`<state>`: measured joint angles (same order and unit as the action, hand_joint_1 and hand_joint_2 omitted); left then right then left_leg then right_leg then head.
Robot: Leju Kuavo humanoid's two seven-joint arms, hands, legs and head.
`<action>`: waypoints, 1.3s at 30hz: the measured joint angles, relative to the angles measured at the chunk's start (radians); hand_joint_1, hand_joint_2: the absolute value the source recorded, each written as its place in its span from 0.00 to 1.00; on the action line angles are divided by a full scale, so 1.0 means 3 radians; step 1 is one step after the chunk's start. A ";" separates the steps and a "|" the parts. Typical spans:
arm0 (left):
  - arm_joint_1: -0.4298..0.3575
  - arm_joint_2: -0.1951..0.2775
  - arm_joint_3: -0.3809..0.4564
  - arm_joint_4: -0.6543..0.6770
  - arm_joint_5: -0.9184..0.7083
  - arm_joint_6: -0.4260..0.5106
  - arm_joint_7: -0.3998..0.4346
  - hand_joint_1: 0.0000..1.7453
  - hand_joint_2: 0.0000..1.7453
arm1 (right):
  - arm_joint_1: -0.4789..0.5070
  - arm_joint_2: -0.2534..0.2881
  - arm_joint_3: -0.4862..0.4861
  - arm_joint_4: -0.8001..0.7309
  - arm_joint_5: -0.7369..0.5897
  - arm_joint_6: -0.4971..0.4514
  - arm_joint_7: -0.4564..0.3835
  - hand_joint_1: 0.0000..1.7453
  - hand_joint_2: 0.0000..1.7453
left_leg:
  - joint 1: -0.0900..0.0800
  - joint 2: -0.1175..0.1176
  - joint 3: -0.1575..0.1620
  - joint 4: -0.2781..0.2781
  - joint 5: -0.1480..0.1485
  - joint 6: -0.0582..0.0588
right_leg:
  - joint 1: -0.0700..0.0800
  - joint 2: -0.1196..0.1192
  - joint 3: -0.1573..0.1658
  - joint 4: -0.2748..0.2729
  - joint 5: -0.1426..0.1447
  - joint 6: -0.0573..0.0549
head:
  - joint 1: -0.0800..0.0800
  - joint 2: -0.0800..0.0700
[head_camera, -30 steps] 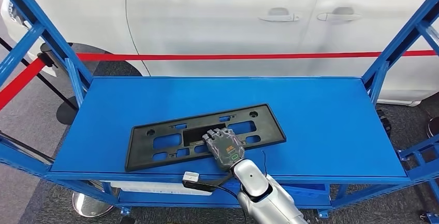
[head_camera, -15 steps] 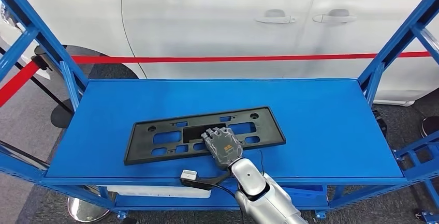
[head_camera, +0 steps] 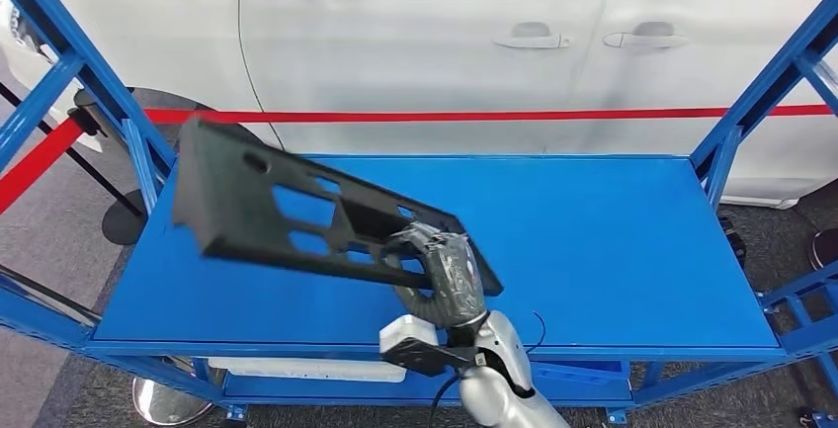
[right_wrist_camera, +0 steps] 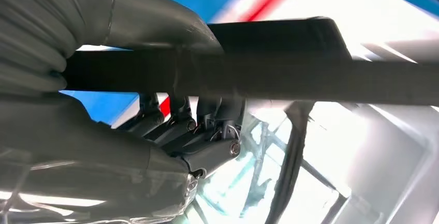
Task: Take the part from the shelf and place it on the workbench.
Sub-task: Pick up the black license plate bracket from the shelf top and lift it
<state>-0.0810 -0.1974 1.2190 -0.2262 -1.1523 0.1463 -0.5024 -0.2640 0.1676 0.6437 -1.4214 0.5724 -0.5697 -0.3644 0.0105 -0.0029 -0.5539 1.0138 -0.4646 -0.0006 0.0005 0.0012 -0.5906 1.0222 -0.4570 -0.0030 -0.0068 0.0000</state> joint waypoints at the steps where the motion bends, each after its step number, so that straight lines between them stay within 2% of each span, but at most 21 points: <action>1: 0.0003 0.0000 0.0020 0.0000 0.0016 0.0013 -0.0002 0.00 0.00 | 0.0123 -0.0056 -0.0006 -0.0312 -0.0263 0.0031 -0.0086 1.00 1.00 | 0.0003 -0.0004 -0.0001 -0.0003 -0.0004 -0.0016 | -0.0006 -0.0006 0.0002 -0.0008 0.0004 -0.0017 | 0.0002 0.0000; 3: 0.0014 0.0000 0.0058 0.0000 0.0041 0.0031 -0.0005 0.00 0.00 | 0.0353 -0.0168 -0.0024 -0.0872 -0.0644 0.0069 -0.0266 1.00 1.00 | 0.0011 -0.0006 -0.0034 0.0080 -0.0076 -0.0048 | -0.0021 -0.0020 0.0009 -0.0030 0.0014 -0.0054 | -0.0004 0.0000; 4: 0.0018 0.0001 0.0077 0.0000 0.0051 0.0036 -0.0009 0.00 0.00 | 0.0449 -0.0216 -0.0037 -0.1098 -0.0759 0.0075 -0.0344 1.00 1.00 | 0.0016 -0.0006 -0.0089 0.0211 -0.0163 -0.0062 | -0.0032 -0.0025 0.0013 -0.0040 0.0019 -0.0071 | -0.0014 0.0000; 6: 0.0018 0.0000 0.0106 0.0000 0.0068 0.0033 -0.0022 0.00 0.00 | 0.0613 -0.0296 -0.0071 -0.1451 -0.0893 0.0074 -0.0472 1.00 1.00 | 0.0024 -0.0003 -0.0275 0.0631 -0.0386 -0.0086 | -0.0033 -0.0027 0.0014 -0.0041 0.0013 -0.0087 | -0.0032 0.0000; 8: 0.0019 0.0000 0.0121 0.0000 0.0087 0.0025 -0.0037 0.00 0.00 | 0.0760 -0.0368 -0.0110 -0.1687 -0.0976 0.0071 -0.0570 1.00 1.00 | 0.0030 -0.0002 -0.0418 0.0930 -0.0475 -0.0100 | -0.0030 -0.0025 0.0016 -0.0036 0.0003 -0.0090 | -0.0034 0.0000; 9: 0.0019 0.0000 0.0127 0.0000 0.0092 0.0021 -0.0045 0.00 0.00 | 0.0821 -0.0393 -0.0131 -0.1773 -0.1009 0.0070 -0.0606 1.00 1.00 | 0.0031 -0.0002 -0.0409 0.0906 -0.0421 -0.0100 | -0.0029 -0.0019 0.0020 -0.0031 -0.0003 -0.0087 | -0.0035 0.0000; 10: 0.0019 0.0001 0.0134 0.0000 0.0094 0.0016 -0.0053 0.00 0.00 | 0.0876 -0.0410 -0.0155 -0.1847 -0.1039 0.0070 -0.0636 1.00 1.00 | 0.0032 -0.0001 -0.0336 0.0751 -0.0313 -0.0093 | -0.0029 -0.0013 0.0027 -0.0025 -0.0010 -0.0081 | -0.0037 0.0000; 11: 0.0016 0.0003 0.0141 0.0000 0.0090 0.0011 -0.0063 0.00 0.00 | 0.0929 -0.0420 -0.0180 -0.1908 -0.1066 0.0073 -0.0658 1.00 1.00 | 0.0031 -0.0001 -0.0223 0.0512 -0.0186 -0.0081 | -0.0029 -0.0008 0.0036 -0.0018 -0.0019 -0.0072 | -0.0038 0.0000; 13: 0.0005 0.0007 0.0151 -0.0001 0.0090 0.0002 -0.0079 0.00 0.00 | 0.1044 -0.0430 -0.0245 -0.2010 -0.1110 0.0083 -0.0694 1.00 1.00 | 0.0014 -0.0002 -0.0040 0.0123 -0.0045 -0.0048 | -0.0020 -0.0004 0.0045 -0.0006 -0.0036 -0.0045 | -0.0038 0.0000; 17: 0.0000 0.0009 0.0189 0.0000 0.0133 0.0014 -0.0008 0.00 0.00 | 0.1251 -0.0429 -0.0363 -0.2094 -0.1109 0.0129 -0.0701 1.00 1.00 | 0.0001 -0.0007 0.0010 -0.0008 -0.0020 0.0028 | -0.0019 -0.0005 0.0050 -0.0008 -0.0043 0.0024 | -0.0035 0.0000; 19: -0.0002 0.0008 0.0202 0.0000 0.0143 0.0052 0.0056 0.00 0.00 | 0.1370 -0.0422 -0.0406 -0.2101 -0.1087 0.0189 -0.0704 1.00 1.00 | 0.0018 -0.0003 0.0023 -0.0042 0.0015 0.0076 | -0.0021 -0.0004 -0.0002 0.0135 -0.0164 0.0051 | -0.0022 0.0000; 22: -0.0001 0.0015 0.0211 -0.0001 0.0141 0.0086 0.0112 0.00 0.00 | 0.1557 -0.0417 -0.0461 -0.2084 -0.1166 0.0308 -0.0745 1.00 1.00 | 0.0017 0.0000 0.0006 -0.0042 0.0035 0.0102 | -0.0034 -0.0002 -0.0267 0.0742 -0.0507 0.0075 | 0.0000 0.0000; 23: 0.0001 0.0018 0.0214 -0.0001 0.0141 0.0085 0.0120 0.00 0.00 | 0.1610 -0.0417 -0.0476 -0.2073 -0.1198 0.0332 -0.0759 1.00 1.00 | 0.0015 -0.0001 -0.0003 -0.0035 0.0035 0.0102 | -0.0039 -0.0003 -0.0326 0.0880 -0.0550 0.0081 | 0.0001 0.0000; 24: 0.0002 0.0022 0.0219 -0.0001 0.0141 0.0083 0.0125 0.00 0.00 | 0.1651 -0.0417 -0.0489 -0.2063 -0.1219 0.0344 -0.0771 1.00 1.00 | 0.0014 -0.0002 -0.0012 -0.0026 0.0035 0.0101 | -0.0044 -0.0003 -0.0328 0.0901 -0.0527 0.0085 | 0.0001 0.0000; 25: 0.0002 0.0023 0.0225 -0.0001 0.0141 0.0081 0.0129 0.00 0.00 | 0.1680 -0.0417 -0.0499 -0.2057 -0.1232 0.0350 -0.0778 1.00 1.00 | 0.0014 -0.0004 -0.0019 -0.0014 0.0033 0.0099 | -0.0049 -0.0004 -0.0262 0.0784 -0.0441 0.0084 | 0.0002 0.0000; 27: 0.0001 0.0023 0.0236 -0.0001 0.0141 0.0078 0.0132 0.00 0.00 | 0.1712 -0.0416 -0.0514 -0.2053 -0.1242 0.0355 -0.0785 1.00 1.00 | 0.0009 -0.0008 -0.0033 0.0016 0.0025 0.0083 | -0.0052 -0.0003 -0.0023 0.0340 -0.0236 0.0073 | 0.0002 0.0000; 29: -0.0002 0.0024 0.0246 -0.0001 0.0141 0.0076 0.0133 0.00 0.00 | 0.1732 -0.0411 -0.0525 -0.2051 -0.1245 0.0364 -0.0789 1.00 1.00 | -0.0001 -0.0011 -0.0047 0.0040 0.0021 0.0047 | -0.0045 0.0001 0.0113 0.0057 -0.0136 0.0051 | -0.0001 0.0000; 33: -0.0002 0.0031 0.0259 -0.0001 0.0138 0.0084 0.0164 0.00 0.00 | 0.1771 -0.0388 -0.0547 -0.2046 -0.1324 0.0421 -0.0789 1.00 1.00 | 0.0006 -0.0013 -0.0076 0.0057 0.0023 -0.0036 | -0.0034 -0.0003 0.0082 0.0014 -0.0079 -0.0024 | -0.0001 0.0000; 35: 0.0000 0.0038 0.0261 0.0000 0.0138 0.0088 0.0184 0.00 0.00 | 0.1791 -0.0361 -0.0565 -0.2038 -0.1414 0.0493 -0.0803 1.00 1.00 | 0.0010 -0.0011 -0.0158 0.0258 -0.0164 -0.0066 | -0.0044 -0.0015 0.0043 -0.0005 -0.0031 -0.0070 | -0.0017 0.0000; 37: -0.0001 0.0045 0.0262 -0.0001 0.0137 0.0089 0.0201 0.00 0.00 | 0.1834 -0.0329 -0.0587 -0.2008 -0.1510 0.0571 -0.0840 1.00 1.00 | 0.0012 -0.0008 -0.0293 0.0674 -0.0460 -0.0085 | -0.0036 -0.0027 -0.0016 0.0002 0.0010 -0.0090 | -0.0035 0.0000; 39: 0.0003 0.0054 0.0263 -0.0001 0.0136 0.0090 0.0221 0.00 0.00 | 0.1884 -0.0309 -0.0606 -0.1956 -0.1569 0.0634 -0.0887 1.00 1.00 | 0.0011 -0.0007 -0.0323 0.0930 -0.0594 -0.0085 | -0.0022 -0.0037 -0.0083 0.0015 0.0051 -0.0095 | -0.0039 0.0000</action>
<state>-0.0802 -0.1812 1.2979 -0.2266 -1.1115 0.1732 -0.4361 0.3012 0.0748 0.4619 -2.0082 0.1018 -0.3796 -0.6306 0.0139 -0.0051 -0.6508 1.2929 -0.6428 -0.0260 -0.0062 -0.0098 -0.6157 1.0266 -0.4417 -0.0315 -0.0185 0.0000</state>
